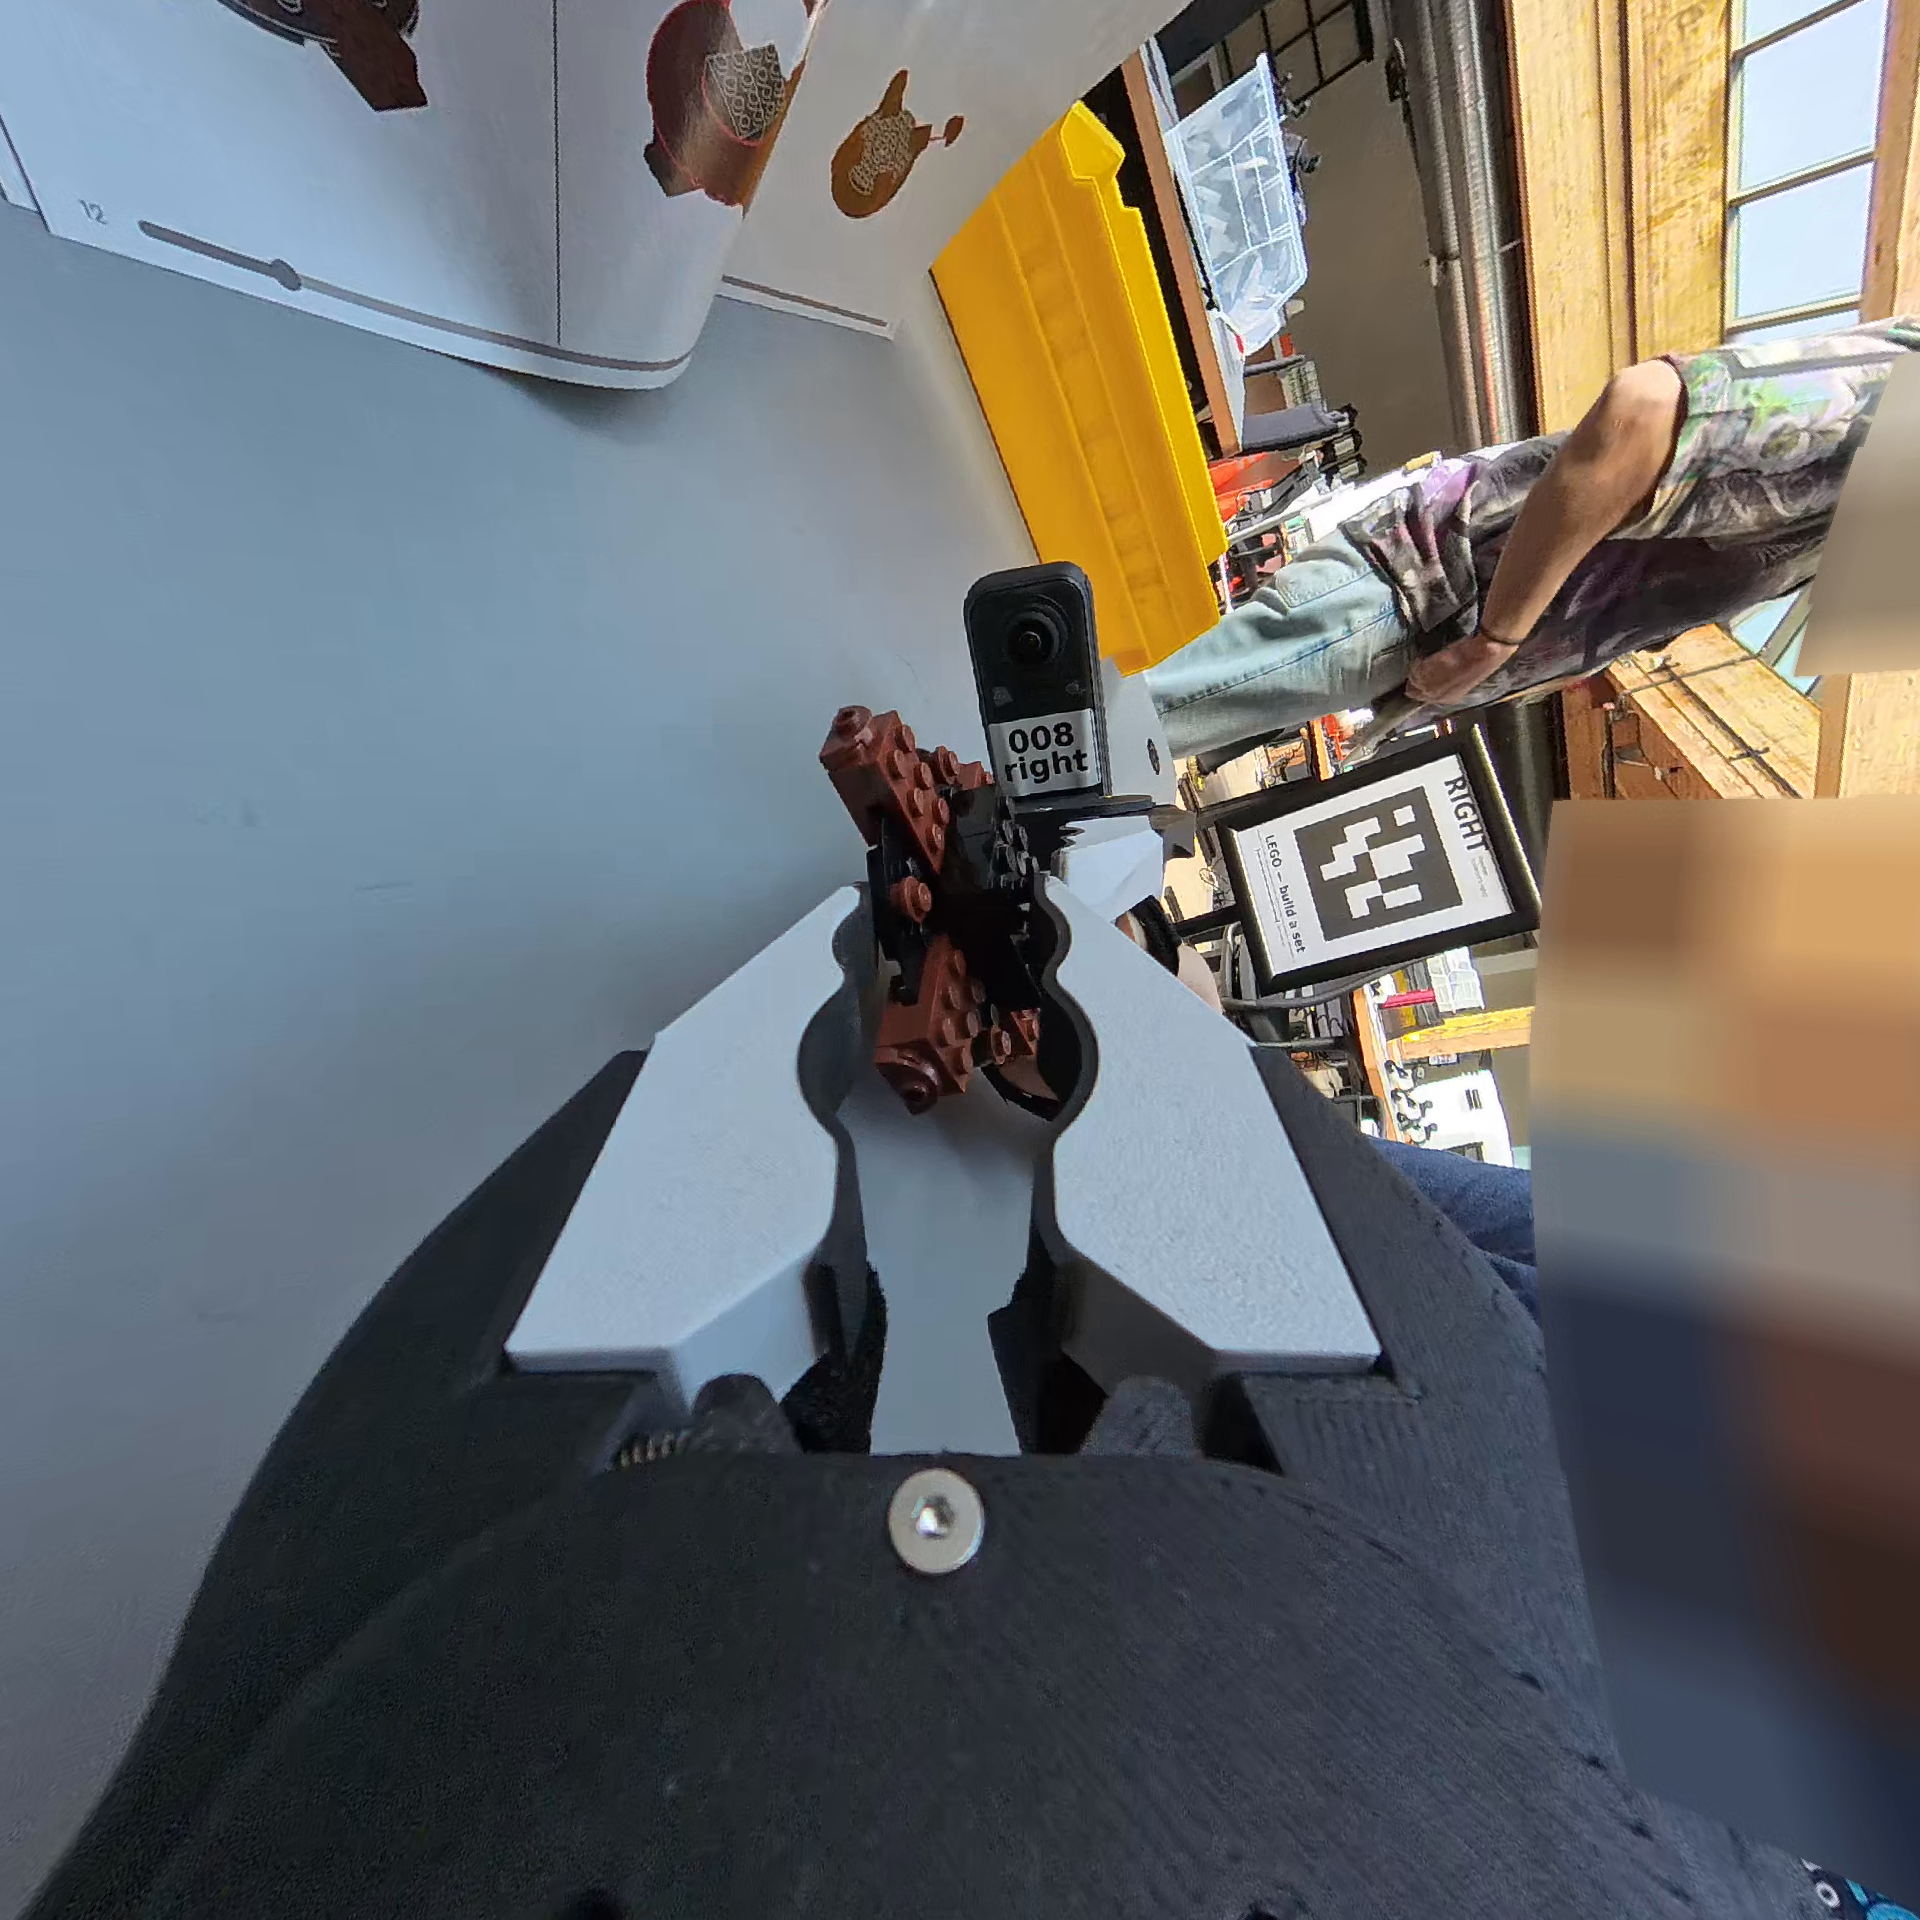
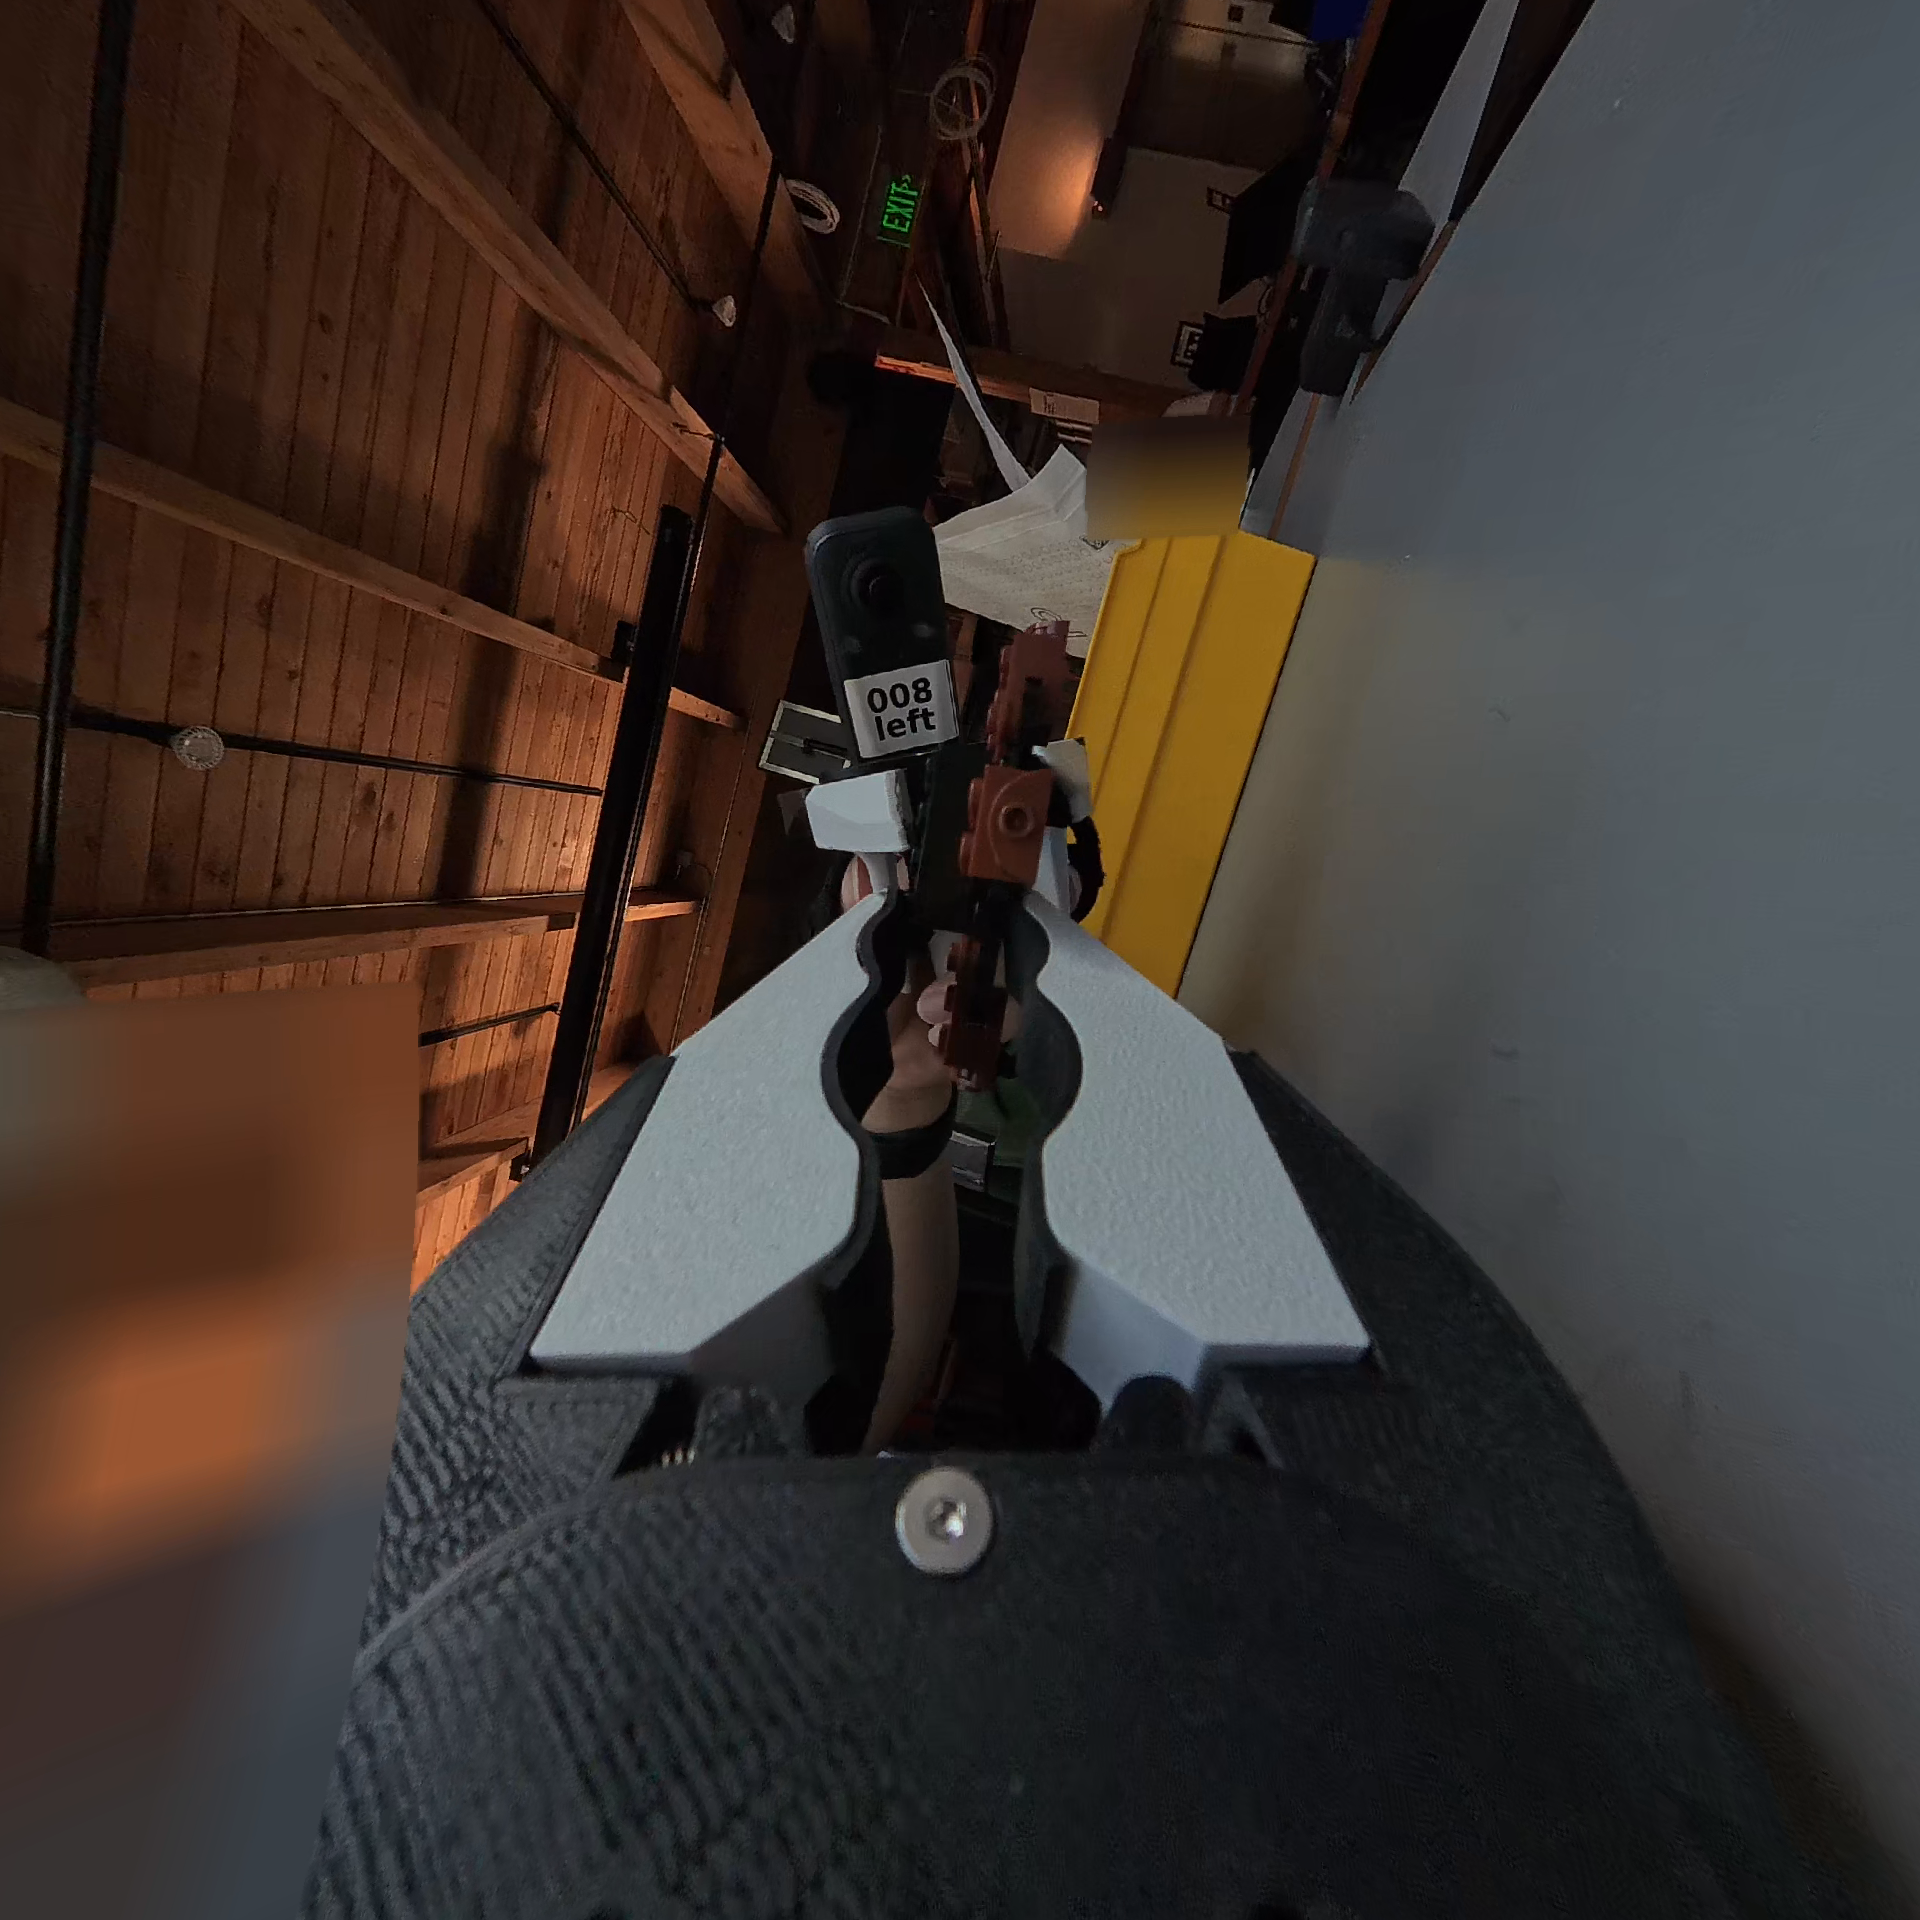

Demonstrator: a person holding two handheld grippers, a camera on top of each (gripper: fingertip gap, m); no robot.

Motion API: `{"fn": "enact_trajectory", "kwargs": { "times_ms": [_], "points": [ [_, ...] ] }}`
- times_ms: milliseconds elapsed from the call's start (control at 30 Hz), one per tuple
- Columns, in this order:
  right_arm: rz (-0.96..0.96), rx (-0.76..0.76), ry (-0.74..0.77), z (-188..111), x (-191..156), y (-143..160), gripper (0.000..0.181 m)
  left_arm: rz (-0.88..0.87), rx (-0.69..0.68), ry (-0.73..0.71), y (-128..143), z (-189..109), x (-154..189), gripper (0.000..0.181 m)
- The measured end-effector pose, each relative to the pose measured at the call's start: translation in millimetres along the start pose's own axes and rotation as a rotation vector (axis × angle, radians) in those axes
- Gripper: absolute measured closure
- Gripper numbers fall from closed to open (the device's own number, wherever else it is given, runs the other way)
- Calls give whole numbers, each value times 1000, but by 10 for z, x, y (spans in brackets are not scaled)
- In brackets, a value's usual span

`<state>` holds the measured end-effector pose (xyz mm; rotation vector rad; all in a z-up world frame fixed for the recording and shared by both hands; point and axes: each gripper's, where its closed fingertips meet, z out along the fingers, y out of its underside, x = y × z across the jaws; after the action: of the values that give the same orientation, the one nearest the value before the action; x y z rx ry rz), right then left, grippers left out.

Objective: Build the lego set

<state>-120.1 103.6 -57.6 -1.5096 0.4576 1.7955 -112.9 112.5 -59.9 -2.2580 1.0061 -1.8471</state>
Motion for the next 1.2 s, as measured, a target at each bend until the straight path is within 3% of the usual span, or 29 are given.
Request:
{"fn": "enact_trajectory", "kwargs": {
  "times_ms": [500, 700, 833, 933, 1033, 1200],
  "points": [
    [5, -12, 24, -2, 68, 8, 165, 7, -11, -15, 27, 6, -47, 156],
    [29, -2, -17, 1, 14, -3, 165, 54, 2, -65, -23, -68, -89, 135],
    [42, -11, -24, 14, 15, 21, 165, -39, 43, 23, -11, -107, -31, 124],
    [39, -21, -25, 28, 13, 43, 165, -93, 9, 79, 72, -77, -20, 128],
    [35, -19, -28, 21, 2, 30, 165, -100, 20, 113, 58, -79, -11, 147],
    [36, -20, -16, 20, 30, 34, 165, -84, -12, 95, 80, -42, -23, 149]
  ]
}}
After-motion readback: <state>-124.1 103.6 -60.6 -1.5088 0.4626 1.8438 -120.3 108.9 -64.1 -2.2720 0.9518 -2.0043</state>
